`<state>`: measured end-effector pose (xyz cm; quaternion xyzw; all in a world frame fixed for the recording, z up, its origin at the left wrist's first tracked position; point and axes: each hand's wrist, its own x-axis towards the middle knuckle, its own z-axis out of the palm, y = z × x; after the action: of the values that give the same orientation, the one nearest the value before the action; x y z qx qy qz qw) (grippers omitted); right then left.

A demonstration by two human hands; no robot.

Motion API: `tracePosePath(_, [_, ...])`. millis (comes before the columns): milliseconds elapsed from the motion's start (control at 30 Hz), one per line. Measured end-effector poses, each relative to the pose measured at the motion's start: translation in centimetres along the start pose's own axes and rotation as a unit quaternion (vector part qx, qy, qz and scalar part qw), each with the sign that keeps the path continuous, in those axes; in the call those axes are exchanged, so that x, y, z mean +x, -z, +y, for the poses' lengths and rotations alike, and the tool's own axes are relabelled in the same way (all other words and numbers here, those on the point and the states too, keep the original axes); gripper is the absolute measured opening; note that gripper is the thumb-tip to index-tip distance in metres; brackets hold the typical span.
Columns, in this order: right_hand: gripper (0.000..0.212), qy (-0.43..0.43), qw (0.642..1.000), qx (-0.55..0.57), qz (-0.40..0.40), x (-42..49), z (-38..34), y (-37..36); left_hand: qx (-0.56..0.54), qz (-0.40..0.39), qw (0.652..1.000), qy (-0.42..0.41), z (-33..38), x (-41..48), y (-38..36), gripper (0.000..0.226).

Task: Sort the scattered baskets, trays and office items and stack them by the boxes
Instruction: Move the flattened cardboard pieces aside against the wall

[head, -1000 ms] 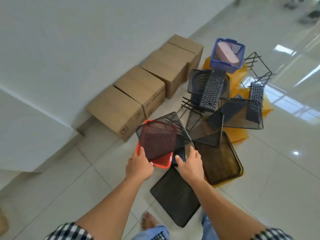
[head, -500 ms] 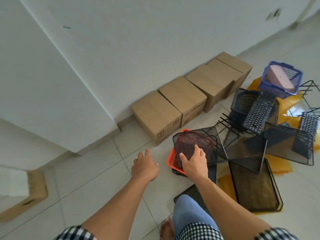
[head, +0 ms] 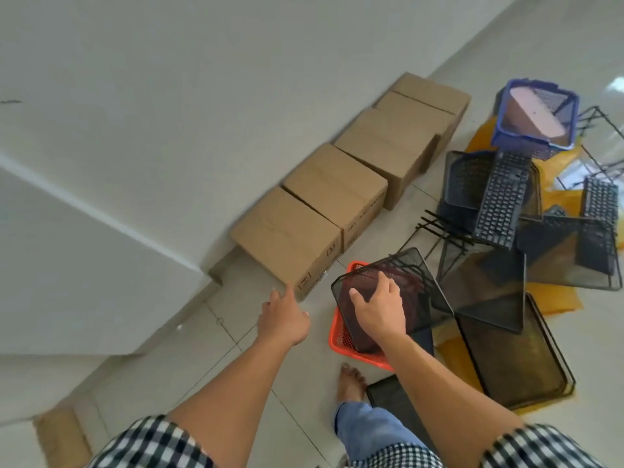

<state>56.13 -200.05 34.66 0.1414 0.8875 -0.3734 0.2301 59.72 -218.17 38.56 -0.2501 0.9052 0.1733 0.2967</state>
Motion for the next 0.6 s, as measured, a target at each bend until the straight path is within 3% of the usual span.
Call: tracePosePath(600, [0.083, -0.066, 0.997, -0.011, 0.028, 12.3, -8.9, 0.1, 0.045, -0.028, 0.995, -0.087, 7.1, 15.6, 7.1, 0.081])
